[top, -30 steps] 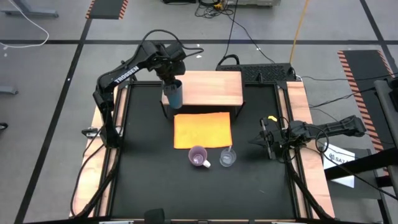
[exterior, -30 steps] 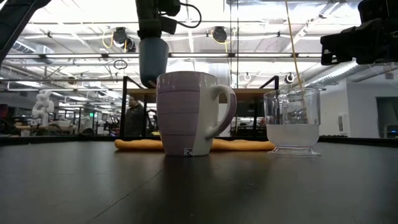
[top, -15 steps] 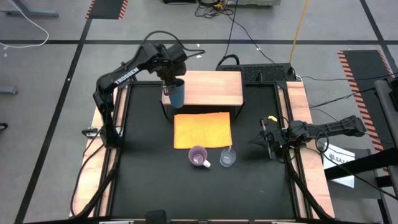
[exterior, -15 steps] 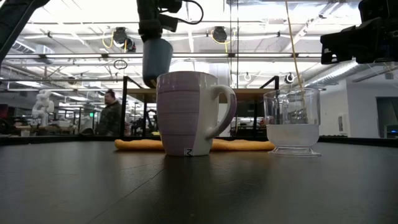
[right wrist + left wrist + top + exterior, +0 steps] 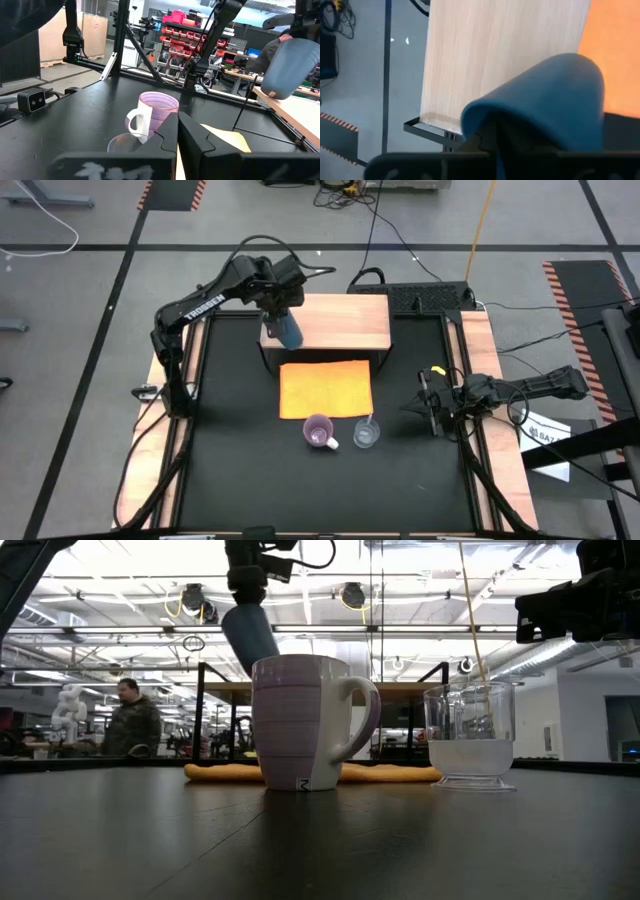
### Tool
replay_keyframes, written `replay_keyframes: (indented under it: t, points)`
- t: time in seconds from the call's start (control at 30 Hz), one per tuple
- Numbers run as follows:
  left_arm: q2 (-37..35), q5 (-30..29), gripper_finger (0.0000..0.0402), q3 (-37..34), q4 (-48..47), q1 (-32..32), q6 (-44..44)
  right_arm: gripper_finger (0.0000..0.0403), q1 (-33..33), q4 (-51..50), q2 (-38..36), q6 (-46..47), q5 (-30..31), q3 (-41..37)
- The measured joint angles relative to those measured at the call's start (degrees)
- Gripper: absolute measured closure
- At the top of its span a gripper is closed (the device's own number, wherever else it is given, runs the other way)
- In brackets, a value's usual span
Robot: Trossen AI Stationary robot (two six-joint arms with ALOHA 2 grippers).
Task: Stack small to large cups/mugs on shelf
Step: Put the blue cup on the shelf
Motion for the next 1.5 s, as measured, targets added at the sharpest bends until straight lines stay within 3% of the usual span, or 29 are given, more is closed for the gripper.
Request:
replay_keyframes:
  t: [0.63,1.1,1.27,1.5]
  points:
    - [0.0,-7.5,0.0401,0.0,0.9,-5.1,0.0,0.0403,0.0,-0.1,0.0,0.3,0.0,0.0]
    - [-0.1,-5.6,0.0396,0.1,0.7,-7.4,-6.6,0.0403,0.0,-0.5,0.0,0.7,0.0,0.0]
    - [-0.1,-1.6,0.0376,0.1,0.7,-7.4,-7.6,0.0403,0.0,-0.6,0.0,0.7,0.0,0.0]
    - [-0.1,-1.0,0.0337,0.1,0.5,-7.4,-8.5,0.0403,0.0,-2.1,0.0,0.7,0.0,0.0]
